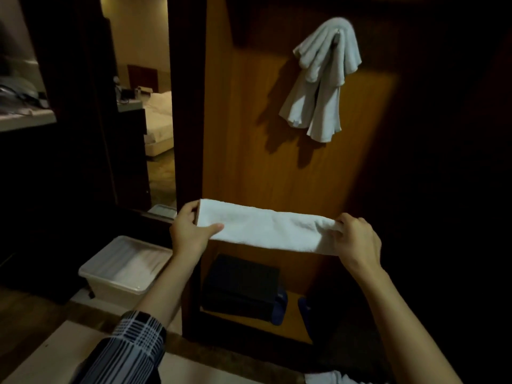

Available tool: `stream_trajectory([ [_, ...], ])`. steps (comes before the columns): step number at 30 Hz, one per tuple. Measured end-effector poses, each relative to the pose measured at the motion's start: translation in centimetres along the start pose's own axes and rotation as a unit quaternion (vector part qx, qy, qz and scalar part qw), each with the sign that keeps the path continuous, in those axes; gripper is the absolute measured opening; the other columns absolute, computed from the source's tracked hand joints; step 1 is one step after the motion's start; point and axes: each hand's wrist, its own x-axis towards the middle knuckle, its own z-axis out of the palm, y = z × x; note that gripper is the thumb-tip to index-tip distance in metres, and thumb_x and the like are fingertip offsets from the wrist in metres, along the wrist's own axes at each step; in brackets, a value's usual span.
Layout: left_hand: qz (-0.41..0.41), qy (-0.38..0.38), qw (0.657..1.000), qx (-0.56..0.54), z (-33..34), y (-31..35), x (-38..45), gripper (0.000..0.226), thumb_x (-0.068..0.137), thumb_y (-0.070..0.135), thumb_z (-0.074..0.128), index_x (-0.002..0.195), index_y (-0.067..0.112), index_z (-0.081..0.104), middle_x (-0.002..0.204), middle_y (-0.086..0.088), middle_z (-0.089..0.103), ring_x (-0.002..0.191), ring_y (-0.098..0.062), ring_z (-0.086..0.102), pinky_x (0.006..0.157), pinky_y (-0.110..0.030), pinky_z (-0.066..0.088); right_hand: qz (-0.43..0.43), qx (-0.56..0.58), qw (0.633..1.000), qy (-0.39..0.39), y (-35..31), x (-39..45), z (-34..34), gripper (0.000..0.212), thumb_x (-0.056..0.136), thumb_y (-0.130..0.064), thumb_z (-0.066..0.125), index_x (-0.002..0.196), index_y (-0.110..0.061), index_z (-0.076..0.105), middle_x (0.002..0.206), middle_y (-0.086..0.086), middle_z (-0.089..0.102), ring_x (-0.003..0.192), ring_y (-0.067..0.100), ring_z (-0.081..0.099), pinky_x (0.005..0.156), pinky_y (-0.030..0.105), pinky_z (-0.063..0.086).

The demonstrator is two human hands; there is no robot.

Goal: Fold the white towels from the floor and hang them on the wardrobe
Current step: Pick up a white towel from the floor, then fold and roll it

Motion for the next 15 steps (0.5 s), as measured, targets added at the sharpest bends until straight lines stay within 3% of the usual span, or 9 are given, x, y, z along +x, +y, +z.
stream_trajectory([
  [3,0.053,-0.032,0.995,0.071,1.6,1.0,3.4,0.072,0.066,0.007,0.084,0.128,0.027,0.052,0.120,-0.003,0.060,0.109,-0.022,0.057,0.088,-0.041,0.053,-0.002,-0.015,1.000,0.004,0.7,3.5,-0.5,0.012,0.083,-0.007,0.055,0.096,-0.007,0.057,0.090,0.013,0.062,0.086,0.033,0.058,0.059,0.031,0.033],
  [6,0.116,-0.098,0.960,0.235,4.2,2.8,6.3,0.075,0.074,0.010,0.075,0.138,0.035,0.044,0.120,-0.001,0.062,0.106,-0.022,0.061,0.087,-0.037,0.053,-0.010,-0.018,1.000,0.018,0.9,7.3,-1.0,0.010,0.078,-0.004,0.056,0.085,-0.008,0.050,0.084,0.012,0.060,0.082,0.034,0.058,0.057,0.031,0.032],
  [10,0.218,-0.082,0.866,0.443,8.4,7.1,10.4,0.030,0.083,0.018,0.064,0.109,0.032,0.067,0.102,0.007,0.060,0.096,-0.017,0.059,0.068,-0.027,0.037,-0.010,-0.040,0.999,0.025,1.5,12.6,-1.9,0.019,0.081,-0.007,0.056,0.083,-0.012,0.038,0.083,0.011,0.056,0.085,0.036,0.060,0.057,0.031,0.031],
  [12,0.246,-0.055,0.853,0.456,10.5,9.4,12.6,0.016,0.082,0.021,0.066,0.097,0.026,0.067,0.095,0.007,0.057,0.088,-0.016,0.059,0.065,-0.025,0.032,-0.005,-0.067,0.997,0.044,2.3,15.4,-2.9,0.019,0.084,-0.010,0.055,0.087,-0.014,0.037,0.093,0.011,0.061,0.090,0.034,0.061,0.059,0.031,0.032],
  [15,0.296,-0.017,0.820,0.490,13.7,13.5,15.8,0.011,0.085,0.019,0.063,0.094,0.022,0.058,0.096,0.004,0.062,0.087,-0.018,0.060,0.064,-0.026,0.032,0.004,-0.080,0.992,0.095,3.5,19.9,-4.3,0.019,0.085,-0.016,0.056,0.093,-0.017,0.039,0.099,0.008,0.065,0.095,0.033,0.063,0.062,0.031,0.036],
])
